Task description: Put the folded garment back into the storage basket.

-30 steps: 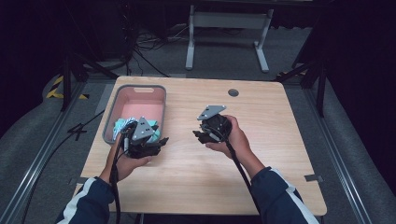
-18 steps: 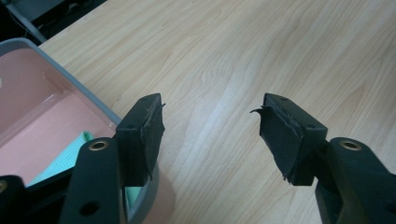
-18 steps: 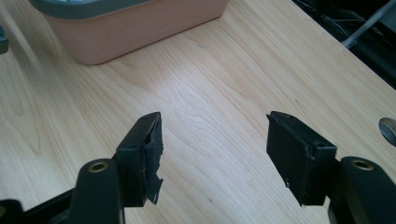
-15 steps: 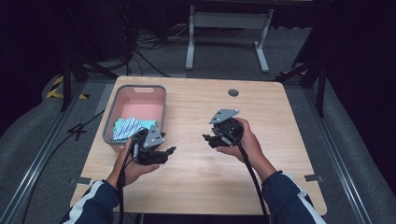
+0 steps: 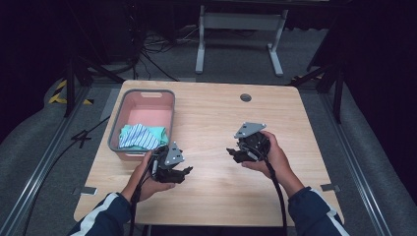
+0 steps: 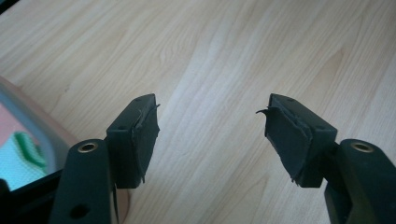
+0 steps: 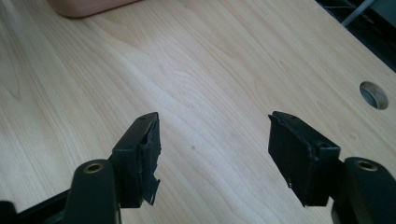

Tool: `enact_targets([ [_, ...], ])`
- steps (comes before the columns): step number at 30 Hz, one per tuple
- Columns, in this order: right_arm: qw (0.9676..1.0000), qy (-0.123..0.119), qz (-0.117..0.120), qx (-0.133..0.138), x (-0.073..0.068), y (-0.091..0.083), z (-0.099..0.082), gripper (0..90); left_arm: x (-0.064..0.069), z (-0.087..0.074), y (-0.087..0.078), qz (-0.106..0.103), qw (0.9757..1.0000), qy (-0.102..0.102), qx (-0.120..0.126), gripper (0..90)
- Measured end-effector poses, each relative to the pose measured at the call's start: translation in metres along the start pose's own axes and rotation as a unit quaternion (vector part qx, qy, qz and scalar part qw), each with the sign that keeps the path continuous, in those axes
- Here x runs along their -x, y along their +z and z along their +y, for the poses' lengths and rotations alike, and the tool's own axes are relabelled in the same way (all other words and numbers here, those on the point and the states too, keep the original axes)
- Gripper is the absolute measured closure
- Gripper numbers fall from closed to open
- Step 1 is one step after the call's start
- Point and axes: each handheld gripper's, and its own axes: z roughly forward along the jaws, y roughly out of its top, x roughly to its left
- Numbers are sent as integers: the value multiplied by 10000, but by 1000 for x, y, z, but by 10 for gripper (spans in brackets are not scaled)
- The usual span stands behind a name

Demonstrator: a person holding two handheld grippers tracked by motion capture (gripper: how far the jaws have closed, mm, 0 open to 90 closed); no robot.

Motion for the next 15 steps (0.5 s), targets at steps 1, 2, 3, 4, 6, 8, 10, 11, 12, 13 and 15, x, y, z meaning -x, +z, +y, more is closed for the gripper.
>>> enact_targets([
  [1,10000,-1,-1,-22,0,-1,-3,351,1,0,1,-15,10000,16,1,343],
  [2,10000,-1,-1,-22,0,-1,-3,351,1,0,1,-15,10000,16,1,340],
  [3,10000,13,-2,-32,0,-1,-4,350,3,0,4,-81,9999,60,-32,340],
  [4,10000,-18,0,-36,1,-2,-9,348,5,-1,5,-99,9999,70,-60,335],
  [6,10000,6,-33,-49,1,-4,-14,347,8,-1,9,-170,9997,138,-129,324],
  [8,10000,32,-22,-33,2,-5,-19,343,11,-2,13,-232,9995,161,-156,318],
  [10,9999,7,-85,-85,2,-7,-26,338,13,-2,15,-259,9993,208,-186,303],
  [11,9999,5,-105,-96,2,-7,-29,338,15,-3,17,-304,9991,207,-213,298],
  [12,9999,5,-105,-96,2,-7,-29,338,15,-3,17,-304,9991,207,-213,291],
  [13,9999,13,-112,-127,3,-8,-33,336,15,-3,18,-336,9989,220,-226,291],
  [15,9998,7,-113,-152,3,-10,-44,329,18,-5,22,-420,9985,220,-282,274],
])
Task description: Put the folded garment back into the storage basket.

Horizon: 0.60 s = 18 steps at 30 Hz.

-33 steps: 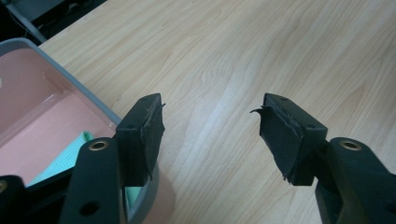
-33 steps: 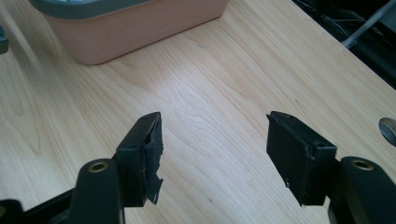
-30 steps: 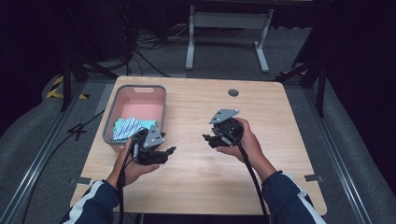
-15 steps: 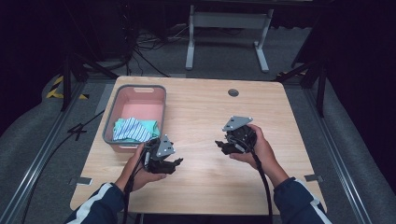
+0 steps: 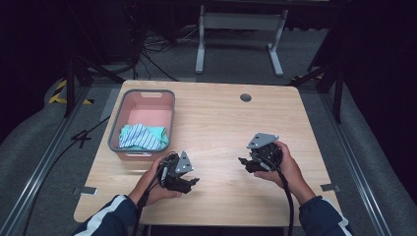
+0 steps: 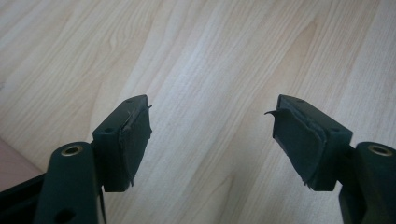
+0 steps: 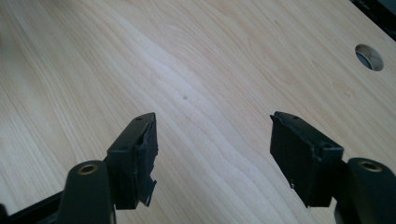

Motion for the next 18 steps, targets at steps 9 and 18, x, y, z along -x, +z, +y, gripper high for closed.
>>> enact_targets([
  [9,10000,14,-59,28,2,-6,-28,310,7,-5,11,-110,9998,28,-138,207],
  [18,9998,182,-128,7,4,-9,-62,281,16,-14,17,-250,9995,144,-131,170],
])
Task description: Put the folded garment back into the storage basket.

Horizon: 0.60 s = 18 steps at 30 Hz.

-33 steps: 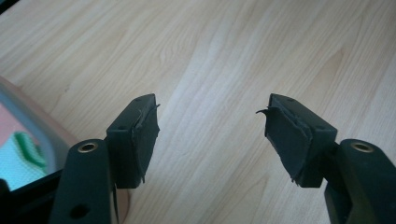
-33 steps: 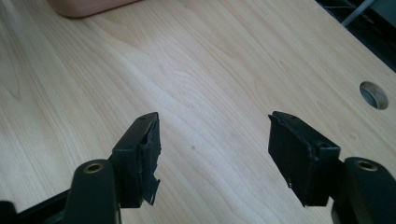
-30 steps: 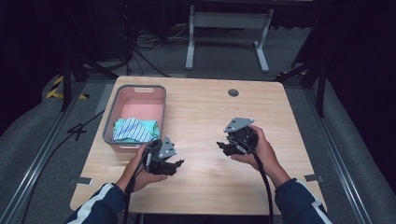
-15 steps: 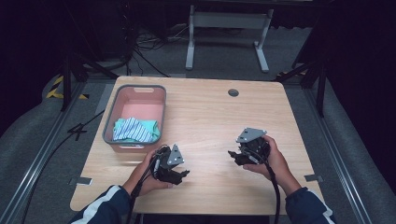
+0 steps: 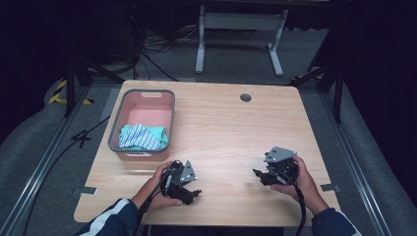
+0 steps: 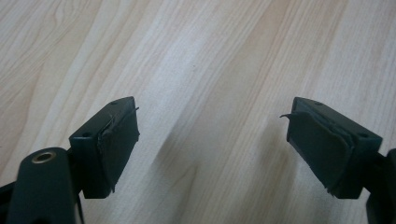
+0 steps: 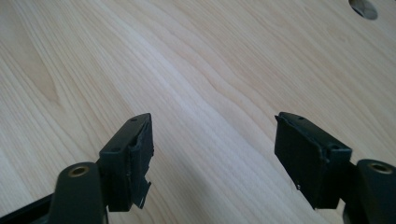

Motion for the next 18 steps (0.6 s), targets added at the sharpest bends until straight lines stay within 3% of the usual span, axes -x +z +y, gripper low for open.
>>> enact_targets([
  [3,9999,102,-85,-97,0,0,-14,272,0,-2,1,-45,10000,-28,25,169],
  [9,9990,441,54,-73,3,-2,-42,265,0,-7,4,-192,9998,-96,13,165],
  [11,9982,582,106,-27,6,-5,-50,262,-1,-9,5,-264,9995,-135,86,165],
  [14,9970,750,162,23,11,-9,-62,262,-3,-13,9,-484,9978,-371,252,157],
  [18,9949,980,210,60,17,-12,-78,258,-3,-19,10,-508,9964,-441,508,140],
])
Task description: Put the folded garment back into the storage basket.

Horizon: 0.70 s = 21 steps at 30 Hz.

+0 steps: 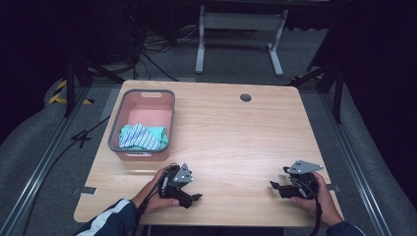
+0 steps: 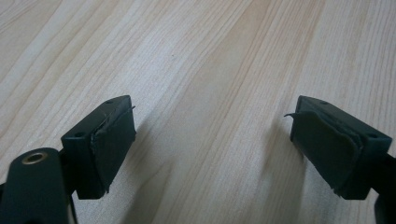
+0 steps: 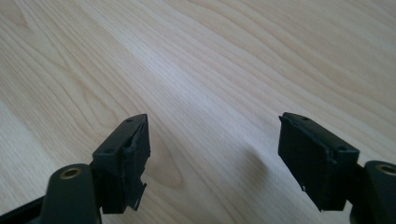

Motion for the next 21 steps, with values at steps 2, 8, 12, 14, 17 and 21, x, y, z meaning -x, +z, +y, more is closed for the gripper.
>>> enact_targets([
  [2,9999,152,-47,19,4,0,-7,258,-1,0,-1,2,10000,41,-24,140],
  [8,9979,531,-21,375,11,0,-22,223,-1,0,-1,3,10000,42,-22,139],
  [12,9979,537,-43,360,11,1,-22,216,-1,0,0,-3,10000,45,-25,139],
  [14,9979,535,-42,359,11,1,-22,216,-1,0,0,-10,10000,35,-18,135],
  [17,9979,533,-38,356,11,1,-22,216,-1,0,0,-10,10000,34,-19,133],
  [21,9979,536,-42,362,11,1,-22,216,-1,0,0,-11,10000,34,-18,133],
])
